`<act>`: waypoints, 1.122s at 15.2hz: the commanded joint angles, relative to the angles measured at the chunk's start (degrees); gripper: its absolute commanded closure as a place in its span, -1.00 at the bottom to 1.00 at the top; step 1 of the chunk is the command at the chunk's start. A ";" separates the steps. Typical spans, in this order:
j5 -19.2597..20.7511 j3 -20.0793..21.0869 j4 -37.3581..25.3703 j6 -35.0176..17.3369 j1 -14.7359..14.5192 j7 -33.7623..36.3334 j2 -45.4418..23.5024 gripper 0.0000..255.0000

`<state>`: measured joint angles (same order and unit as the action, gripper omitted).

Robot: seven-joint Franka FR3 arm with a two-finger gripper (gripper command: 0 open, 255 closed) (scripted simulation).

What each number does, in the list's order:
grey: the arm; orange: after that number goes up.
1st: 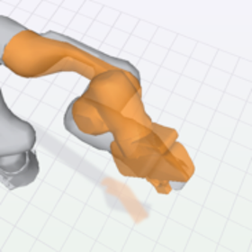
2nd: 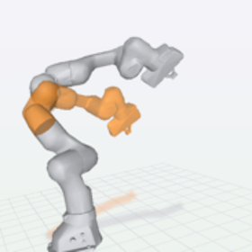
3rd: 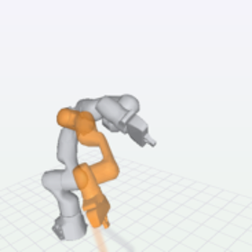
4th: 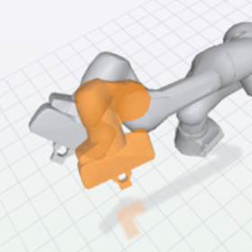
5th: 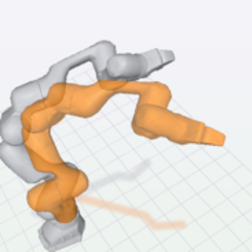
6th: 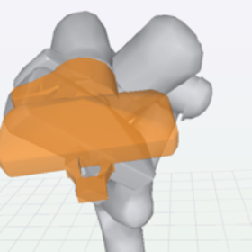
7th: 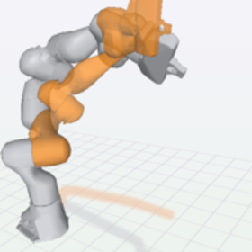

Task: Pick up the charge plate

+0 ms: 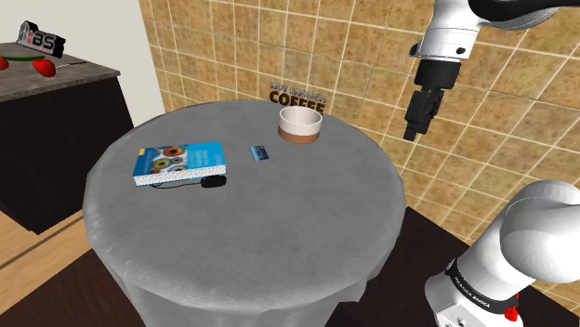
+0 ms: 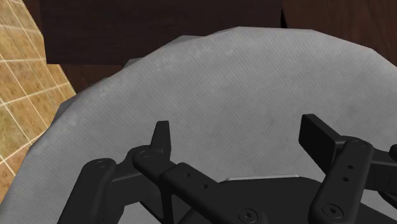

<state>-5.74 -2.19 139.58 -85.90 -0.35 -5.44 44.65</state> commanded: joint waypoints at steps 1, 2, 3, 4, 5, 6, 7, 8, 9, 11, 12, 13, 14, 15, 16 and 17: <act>0.00 0.00 0.00 0.00 0.00 0.00 0.00 -1.00; -0.55 1.00 1.08 -2.64 -0.11 1.16 -0.33 -1.00; -1.08 2.01 2.08 -5.32 -0.21 2.31 -0.77 -1.00; -1.56 3.03 2.98 -8.01 -0.32 3.45 -1.34 -1.00; -2.01 4.06 3.78 -10.73 -0.41 4.60 -2.03 -1.00; -2.41 5.09 4.49 -13.47 -0.50 5.74 -2.84 -1.00; -2.76 6.13 5.10 -16.22 -0.57 6.89 -3.77 -1.00; -3.05 7.16 5.60 -18.98 -0.63 8.06 -4.83 -1.00; -3.28 8.20 6.00 -21.74 -0.65 9.25 -5.99 -1.00; -3.53 10.32 6.48 -27.25 -0.56 11.68 -8.66 -1.00; -3.53 11.40 6.56 -29.98 -0.44 12.94 -10.14 -1.00; -3.42 12.48 6.53 -32.68 -0.26 14.25 -11.72 -1.00; -3.18 13.55 6.39 -35.35 -0.05 15.62 -13.38 -1.00; -2.82 14.64 6.15 -37.97 0.24 17.06 -15.13 -1.00; -2.30 15.74 5.80 -40.54 0.61 18.57 -16.95 -1.00; -1.62 16.85 5.35 -43.05 1.06 20.18 -18.83 -1.00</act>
<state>-7.91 13.48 145.28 -126.10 0.34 13.01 27.66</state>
